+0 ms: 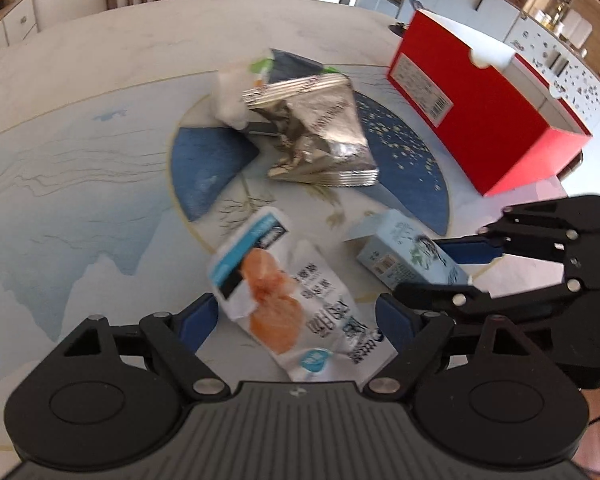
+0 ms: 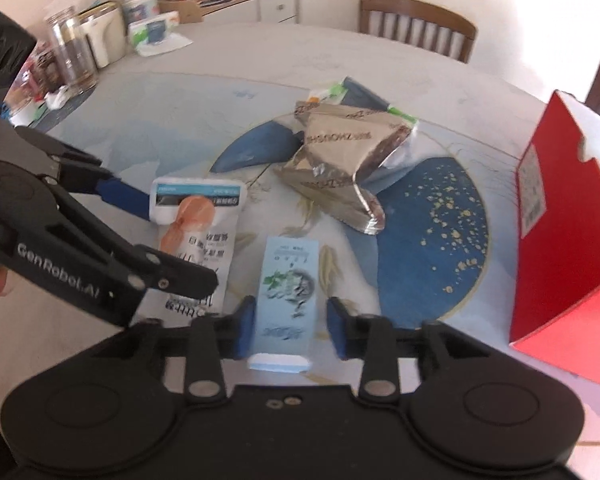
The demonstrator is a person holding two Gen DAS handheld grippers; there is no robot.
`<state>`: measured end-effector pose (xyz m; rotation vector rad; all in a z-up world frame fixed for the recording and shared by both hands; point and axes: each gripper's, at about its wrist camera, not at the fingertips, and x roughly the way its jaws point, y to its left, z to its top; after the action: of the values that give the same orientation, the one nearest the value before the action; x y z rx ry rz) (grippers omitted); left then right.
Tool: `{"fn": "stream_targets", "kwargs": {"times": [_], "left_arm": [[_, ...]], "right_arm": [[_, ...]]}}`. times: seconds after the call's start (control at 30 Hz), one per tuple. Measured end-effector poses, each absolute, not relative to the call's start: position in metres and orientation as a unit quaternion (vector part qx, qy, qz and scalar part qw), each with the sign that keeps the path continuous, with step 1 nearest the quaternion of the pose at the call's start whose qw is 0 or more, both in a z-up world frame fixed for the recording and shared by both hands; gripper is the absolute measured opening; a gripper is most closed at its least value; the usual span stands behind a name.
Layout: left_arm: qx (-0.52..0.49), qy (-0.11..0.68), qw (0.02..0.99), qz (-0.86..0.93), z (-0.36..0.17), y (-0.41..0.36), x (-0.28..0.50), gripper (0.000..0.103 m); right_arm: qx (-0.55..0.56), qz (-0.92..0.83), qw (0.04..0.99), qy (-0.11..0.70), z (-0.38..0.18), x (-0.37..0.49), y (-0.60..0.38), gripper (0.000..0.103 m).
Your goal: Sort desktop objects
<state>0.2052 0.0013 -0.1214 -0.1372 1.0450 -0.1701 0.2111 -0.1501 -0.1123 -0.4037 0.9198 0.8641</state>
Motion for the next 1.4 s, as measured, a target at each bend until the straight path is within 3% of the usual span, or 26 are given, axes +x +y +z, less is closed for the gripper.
{"fn": "stream_targets", "kwargs": {"times": [0.13, 0.2, 0.27, 0.5, 0.9, 1.1, 1.4], "left_arm": [[-0.05, 0.492, 0.865, -0.082, -0.122, -0.009, 0.202, 0.085], [-0.029, 0.489, 0.869, -0.075, -0.123, -0.015, 0.2, 0.08], [-0.005, 0.483, 0.873, -0.069, -0.122, -0.021, 0.198, 0.068], [-0.011, 0.476, 0.877, -0.07, -0.122, -0.021, 0.194, 0.063], [-0.038, 0.469, 0.878, -0.091, -0.114, -0.014, 0.192, 0.045], [-0.054, 0.469, 0.876, -0.099, -0.109, -0.009, 0.195, 0.016], [-0.108, 0.519, 0.837, -0.135, -0.116, 0.006, 0.21, 0.018]], "right_arm": [[-0.185, 0.409, 0.785, 0.428, -0.113, 0.215, -0.157, 0.028], [-0.181, 0.411, 0.784, 0.429, -0.113, 0.218, -0.159, 0.028], [-0.181, 0.411, 0.784, 0.429, -0.113, 0.219, -0.161, 0.028], [-0.171, 0.402, 0.79, 0.431, -0.112, 0.221, -0.167, 0.027], [-0.147, 0.379, 0.803, 0.437, -0.096, 0.213, -0.184, 0.027], [-0.136, 0.367, 0.807, 0.442, -0.092, 0.206, -0.19, 0.027], [-0.133, 0.355, 0.809, 0.448, -0.094, 0.202, -0.193, 0.028]]}}
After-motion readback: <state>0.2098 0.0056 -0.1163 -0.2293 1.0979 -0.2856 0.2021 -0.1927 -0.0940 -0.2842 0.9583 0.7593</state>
